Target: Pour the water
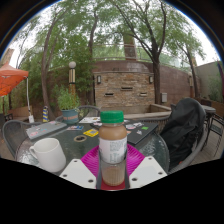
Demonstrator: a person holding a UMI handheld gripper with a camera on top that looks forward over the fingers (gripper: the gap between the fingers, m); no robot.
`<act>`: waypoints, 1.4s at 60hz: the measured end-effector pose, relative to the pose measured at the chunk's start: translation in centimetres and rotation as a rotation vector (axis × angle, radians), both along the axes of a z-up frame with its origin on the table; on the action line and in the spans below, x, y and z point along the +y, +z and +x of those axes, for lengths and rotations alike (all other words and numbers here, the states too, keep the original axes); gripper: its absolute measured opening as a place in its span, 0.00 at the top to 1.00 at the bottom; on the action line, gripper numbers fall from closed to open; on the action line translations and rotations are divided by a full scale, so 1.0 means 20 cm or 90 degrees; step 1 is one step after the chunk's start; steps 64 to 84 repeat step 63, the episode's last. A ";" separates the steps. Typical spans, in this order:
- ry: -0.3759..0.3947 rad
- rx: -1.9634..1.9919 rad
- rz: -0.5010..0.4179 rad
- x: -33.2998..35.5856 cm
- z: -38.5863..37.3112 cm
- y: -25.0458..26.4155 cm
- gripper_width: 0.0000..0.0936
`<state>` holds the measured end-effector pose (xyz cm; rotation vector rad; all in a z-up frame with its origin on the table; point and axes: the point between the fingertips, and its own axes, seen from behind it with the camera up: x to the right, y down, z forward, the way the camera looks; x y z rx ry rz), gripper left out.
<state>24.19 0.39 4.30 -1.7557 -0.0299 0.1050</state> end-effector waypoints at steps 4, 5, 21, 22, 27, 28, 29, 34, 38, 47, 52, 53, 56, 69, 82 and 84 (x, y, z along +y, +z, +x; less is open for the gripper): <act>0.006 0.008 -0.003 -0.02 -0.01 0.00 0.62; 0.007 0.010 -0.004 -0.02 -0.01 0.00 0.62; -0.006 0.010 -0.029 -0.04 -0.03 -0.01 0.48; -0.012 0.010 -0.040 -0.05 -0.02 -0.03 0.45; -0.040 0.004 -0.080 -0.10 0.00 -0.09 0.22; -0.047 0.003 -0.084 -0.11 0.00 -0.09 0.18; -0.055 0.001 -0.087 -0.12 0.00 -0.09 0.15; -0.086 -0.008 -0.094 -0.21 0.01 -0.05 0.12; -0.099 -0.003 -0.090 -0.31 -0.02 0.04 0.12; -0.125 0.001 -0.088 -0.62 -0.18 0.23 0.12; -0.144 0.001 -0.077 -0.83 -0.29 0.32 0.12; -0.149 0.002 -0.076 -0.87 -0.31 0.33 0.12; -0.159 0.003 -0.068 -0.97 -0.36 0.37 0.12; -0.181 0.020 -0.058 -1.22 -0.49 0.44 0.13; -0.181 0.020 -0.058 -1.22 -0.49 0.44 0.13; -0.181 0.020 -0.058 -1.22 -0.49 0.44 0.13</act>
